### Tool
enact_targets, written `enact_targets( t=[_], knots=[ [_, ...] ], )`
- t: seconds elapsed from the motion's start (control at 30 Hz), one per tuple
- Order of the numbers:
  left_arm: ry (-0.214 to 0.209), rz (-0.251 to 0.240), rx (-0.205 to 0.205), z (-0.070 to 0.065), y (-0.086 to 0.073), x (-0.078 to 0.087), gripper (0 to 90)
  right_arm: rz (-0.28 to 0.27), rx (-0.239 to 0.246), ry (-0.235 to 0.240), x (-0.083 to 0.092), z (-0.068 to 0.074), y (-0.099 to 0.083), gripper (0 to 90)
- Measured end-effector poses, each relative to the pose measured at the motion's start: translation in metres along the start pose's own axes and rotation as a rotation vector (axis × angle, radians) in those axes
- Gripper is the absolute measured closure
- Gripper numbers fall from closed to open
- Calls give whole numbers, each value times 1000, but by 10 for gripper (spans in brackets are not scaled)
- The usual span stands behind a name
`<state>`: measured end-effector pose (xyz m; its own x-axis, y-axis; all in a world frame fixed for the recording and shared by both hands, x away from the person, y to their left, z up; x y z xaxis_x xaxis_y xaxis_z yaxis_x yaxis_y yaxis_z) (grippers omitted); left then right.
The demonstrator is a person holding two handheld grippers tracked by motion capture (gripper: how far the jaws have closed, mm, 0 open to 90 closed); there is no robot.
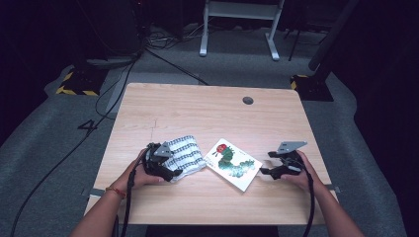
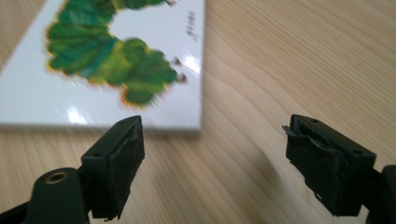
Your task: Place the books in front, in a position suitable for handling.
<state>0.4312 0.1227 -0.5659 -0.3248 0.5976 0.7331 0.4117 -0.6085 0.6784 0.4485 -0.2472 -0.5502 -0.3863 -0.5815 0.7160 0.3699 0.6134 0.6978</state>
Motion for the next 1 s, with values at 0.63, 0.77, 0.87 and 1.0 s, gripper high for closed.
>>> enact_targets(
  t=[0.63,0.77,0.87,1.0],
  knots=[
    [49,22,38,1,17,-13,154,-43,-139,-178,17,-38,-40,161],
    [33,15,51,2,16,-16,132,-48,-144,-183,16,-38,-39,158],
    [36,12,53,2,16,-16,126,-46,-145,-186,16,-39,-39,157],
    [37,35,48,2,16,-15,154,-46,-148,-191,16,-39,-39,157]
  ],
)
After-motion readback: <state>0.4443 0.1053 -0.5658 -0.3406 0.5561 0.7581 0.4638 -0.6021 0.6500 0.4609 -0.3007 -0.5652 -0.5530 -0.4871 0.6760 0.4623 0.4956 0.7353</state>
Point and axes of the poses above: each handheld gripper's, and its own axes: x roughly backward along the jaws, y roughly out of its top, z roughly to its left, the point moved 9 cm from there along -x, roughly forward along the jaws, and after that the axes turned 3 degrees about x, right-handed, at the moved point
